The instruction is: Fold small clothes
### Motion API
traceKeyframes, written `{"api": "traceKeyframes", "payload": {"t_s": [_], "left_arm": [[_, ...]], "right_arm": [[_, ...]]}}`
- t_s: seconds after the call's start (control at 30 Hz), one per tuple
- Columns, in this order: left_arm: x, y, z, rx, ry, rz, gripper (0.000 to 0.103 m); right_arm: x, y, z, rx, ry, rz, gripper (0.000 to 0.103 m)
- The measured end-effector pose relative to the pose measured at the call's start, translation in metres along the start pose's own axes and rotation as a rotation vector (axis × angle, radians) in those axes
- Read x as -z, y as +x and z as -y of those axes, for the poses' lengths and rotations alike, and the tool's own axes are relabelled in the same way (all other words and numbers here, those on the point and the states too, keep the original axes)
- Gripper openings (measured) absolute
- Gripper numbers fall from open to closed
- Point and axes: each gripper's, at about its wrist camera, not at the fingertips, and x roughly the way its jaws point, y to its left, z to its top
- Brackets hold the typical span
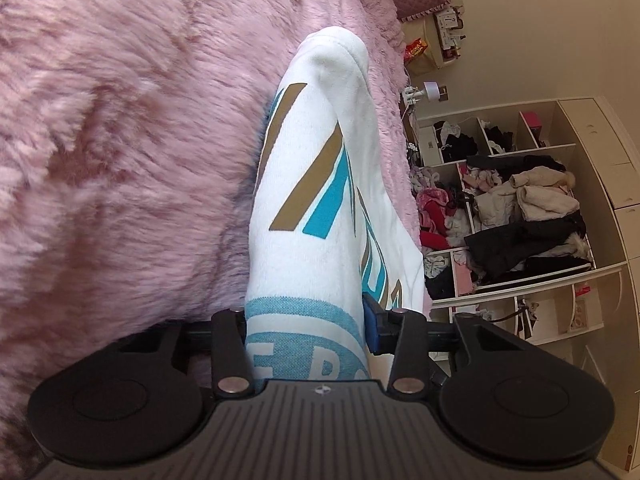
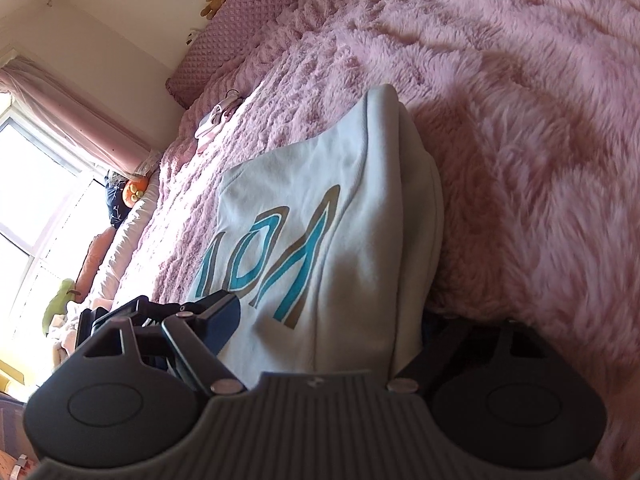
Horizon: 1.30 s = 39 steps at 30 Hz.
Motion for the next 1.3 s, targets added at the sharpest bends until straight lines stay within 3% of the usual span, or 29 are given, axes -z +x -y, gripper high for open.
{"api": "traceKeyframes", "payload": {"t_s": [0.07, 0.13, 0.3, 0.43, 0.73, 1.0, 1.13, 1.3], "left_arm": [[0.001, -0.001, -0.001, -0.003, 0.007, 0.003, 0.038], [0.001, -0.002, 0.002, -0.017, 0.021, 0.007, 0.034], [0.004, -0.005, 0.022, -0.063, 0.098, 0.018, 0.033], [0.004, -0.011, 0.034, -0.039, 0.105, 0.022, 0.031], [0.009, -0.051, 0.088, -0.053, 0.246, 0.053, 0.031], [0.017, -0.156, 0.121, -0.068, 0.313, 0.184, 0.031], [0.020, -0.202, 0.118, -0.081, 0.304, 0.244, 0.031], [0.023, -0.233, 0.094, -0.094, 0.275, 0.263, 0.031]], "right_arm": [[-0.001, 0.000, -0.001, 0.027, -0.004, 0.002, 0.068], [0.000, 0.000, -0.002, 0.057, -0.011, -0.001, 0.047], [-0.003, -0.004, -0.008, 0.083, -0.015, 0.004, 0.033], [-0.006, -0.011, -0.026, 0.106, -0.052, 0.009, 0.030], [-0.015, -0.032, -0.082, 0.085, -0.098, 0.036, 0.028], [0.000, -0.041, -0.178, -0.017, -0.202, 0.039, 0.028], [0.018, -0.030, -0.221, -0.059, -0.245, 0.016, 0.028], [0.048, -0.015, -0.253, -0.050, -0.296, -0.026, 0.028]]}}
